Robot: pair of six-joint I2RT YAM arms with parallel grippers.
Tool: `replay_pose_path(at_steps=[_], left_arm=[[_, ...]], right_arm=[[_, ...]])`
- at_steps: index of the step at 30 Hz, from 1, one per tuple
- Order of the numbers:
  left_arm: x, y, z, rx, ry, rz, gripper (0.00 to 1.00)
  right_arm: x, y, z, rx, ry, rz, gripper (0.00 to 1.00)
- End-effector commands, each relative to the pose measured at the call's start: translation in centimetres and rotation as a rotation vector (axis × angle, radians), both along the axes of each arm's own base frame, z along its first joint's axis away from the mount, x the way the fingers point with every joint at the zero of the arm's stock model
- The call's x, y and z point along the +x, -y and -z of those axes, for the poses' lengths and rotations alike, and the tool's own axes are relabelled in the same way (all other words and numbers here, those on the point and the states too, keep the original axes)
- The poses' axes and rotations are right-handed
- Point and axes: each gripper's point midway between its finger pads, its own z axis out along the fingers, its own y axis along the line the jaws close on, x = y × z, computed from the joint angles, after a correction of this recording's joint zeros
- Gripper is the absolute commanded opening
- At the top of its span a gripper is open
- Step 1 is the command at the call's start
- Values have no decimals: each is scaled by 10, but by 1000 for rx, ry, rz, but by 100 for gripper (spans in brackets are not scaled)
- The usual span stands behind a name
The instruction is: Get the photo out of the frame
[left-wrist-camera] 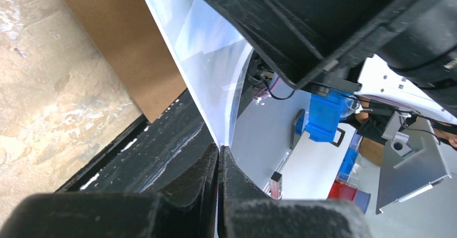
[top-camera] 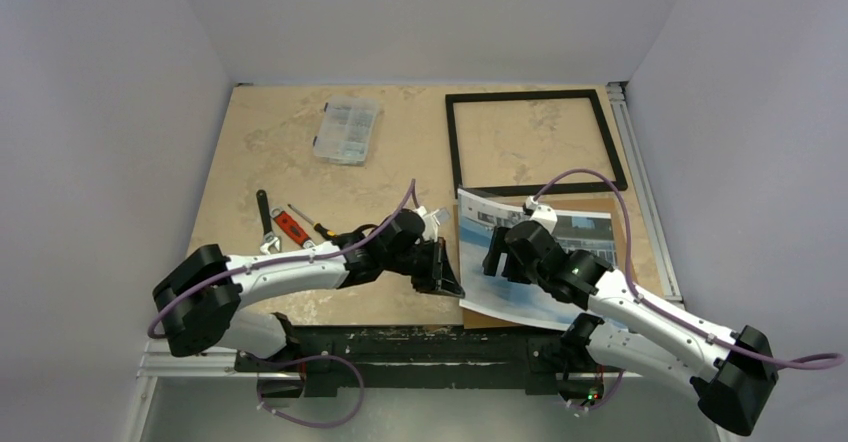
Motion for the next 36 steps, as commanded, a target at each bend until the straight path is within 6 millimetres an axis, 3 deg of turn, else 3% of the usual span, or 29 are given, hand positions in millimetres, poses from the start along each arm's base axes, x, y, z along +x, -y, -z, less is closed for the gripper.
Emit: replay_pose_path(at_steps=[1, 10, 22, 25, 28, 36], left_arm=[[2, 9, -52, -122, 73, 38, 0], [-5, 11, -53, -122, 5, 62, 0], [-6, 23, -105, -228, 24, 103, 0], [-3, 17, -86, -150, 29, 89, 0], [-7, 18, -64, -178, -44, 90, 0], [-9, 7, -35, -162, -85, 51, 2]], right_arm=[[2, 4, -1, -5, 10, 39, 82], [2, 8, 0, -17, 9, 56, 82], [4, 11, -6, -24, 27, 61, 82], [3, 10, -5, -19, 24, 58, 82], [2, 11, -4, -25, 22, 58, 82], [2, 11, -1, -29, 21, 53, 82]])
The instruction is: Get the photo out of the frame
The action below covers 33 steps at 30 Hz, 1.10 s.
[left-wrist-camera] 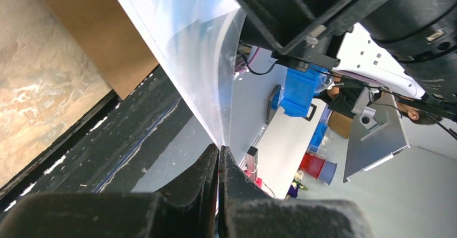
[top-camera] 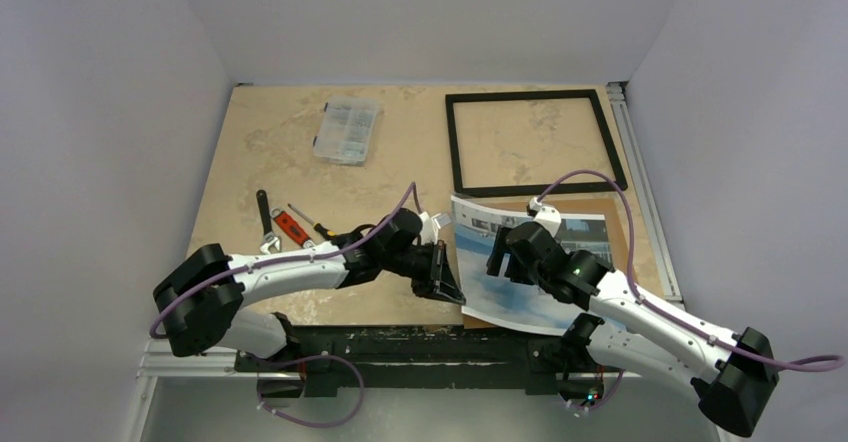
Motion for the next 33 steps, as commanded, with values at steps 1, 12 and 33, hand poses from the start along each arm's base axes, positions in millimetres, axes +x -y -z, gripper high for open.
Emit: replay_pose_path(at_steps=[1, 12, 33], left_arm=[[7, 4, -13, -92, 30, -19, 4], [14, 0, -10, -146, 27, -59, 0], [21, -17, -49, -64, 221, 0, 0]], right_arm=[[3, 2, -1, -7, 20, 16, 83], [6, -5, 8, -11, 3, 3, 82], [6, -3, 0, -4, 18, 5, 82]])
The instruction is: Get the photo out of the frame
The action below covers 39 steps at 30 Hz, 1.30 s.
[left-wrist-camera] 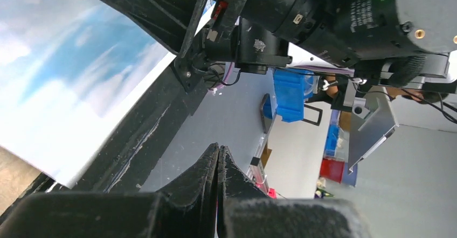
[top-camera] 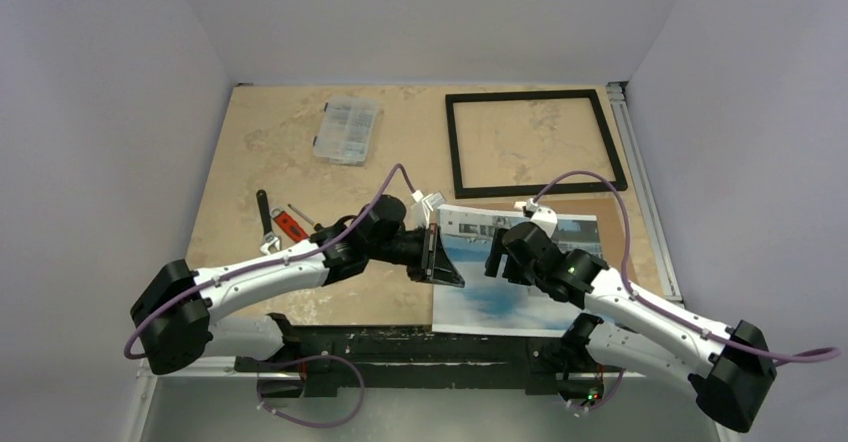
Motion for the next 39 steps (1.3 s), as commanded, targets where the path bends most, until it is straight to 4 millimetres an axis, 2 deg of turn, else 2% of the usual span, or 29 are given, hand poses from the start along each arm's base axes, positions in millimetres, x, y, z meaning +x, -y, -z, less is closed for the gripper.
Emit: replay_pose_path(at_steps=[1, 8, 13, 14, 16, 17, 20, 24, 28, 31, 35, 39], left_arm=[[6, -11, -2, 85, 56, -6, 0], [10, -50, 26, 239, 44, -70, 0], [4, -72, 48, 295, 44, -78, 0], [3, -71, 51, 277, 52, -68, 7], [-3, -62, 54, 210, 33, -28, 32], [-4, -58, 59, 190, 14, -23, 40], [1, -48, 73, 137, -3, -38, 54], [10, -44, 105, 199, 23, -70, 58], [3, -39, 127, 230, -7, -89, 58], [1, -44, 140, 270, -37, -135, 63], [1, -49, 148, 308, -45, -171, 69], [1, -38, 151, 301, -42, -155, 71]], right_arm=[[5, -1, -9, 9, 34, 9, 82], [6, -5, 0, 3, 16, -5, 82], [7, -8, 5, -11, 2, -15, 82], [8, -9, 6, -15, 3, -18, 82], [9, -13, 8, -10, 0, -27, 82], [10, -14, 10, -7, -4, -31, 82], [9, -16, 14, -3, -12, -33, 82], [6, -19, 19, 22, -25, -40, 82], [3, -14, 26, 7, -36, -23, 82], [2, -11, 33, -6, -53, -4, 82], [0, -10, 40, -21, -80, 6, 82], [1, -13, 42, -17, -82, 1, 82]])
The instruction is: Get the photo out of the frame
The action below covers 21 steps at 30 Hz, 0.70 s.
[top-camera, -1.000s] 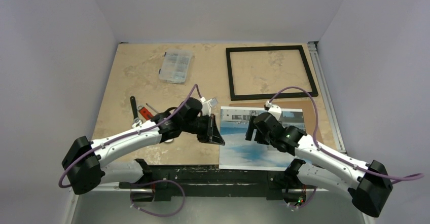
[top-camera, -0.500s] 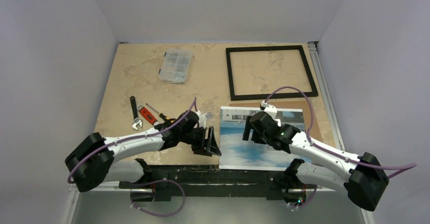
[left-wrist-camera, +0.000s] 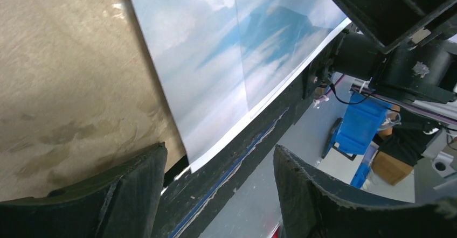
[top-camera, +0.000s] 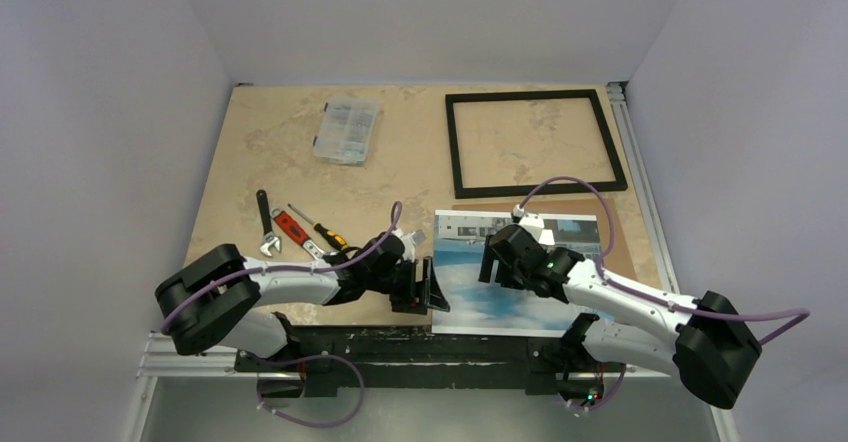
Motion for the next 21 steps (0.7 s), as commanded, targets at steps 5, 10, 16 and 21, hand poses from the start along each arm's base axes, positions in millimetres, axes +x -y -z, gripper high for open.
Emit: replay_pose_path(at_steps=[5, 10, 16, 21], left_arm=[[6, 9, 18, 17, -7, -48, 71], [3, 15, 10, -27, -19, -35, 71], [7, 16, -19, -106, 36, -49, 70], [8, 25, -43, -188, 41, -54, 68]], right_arm=[[3, -7, 3, 25, 2, 12, 82], [1, -8, 15, 14, -25, 7, 82], [3, -9, 17, 6, -29, 5, 82], [2, -9, 17, 9, -28, 2, 82]])
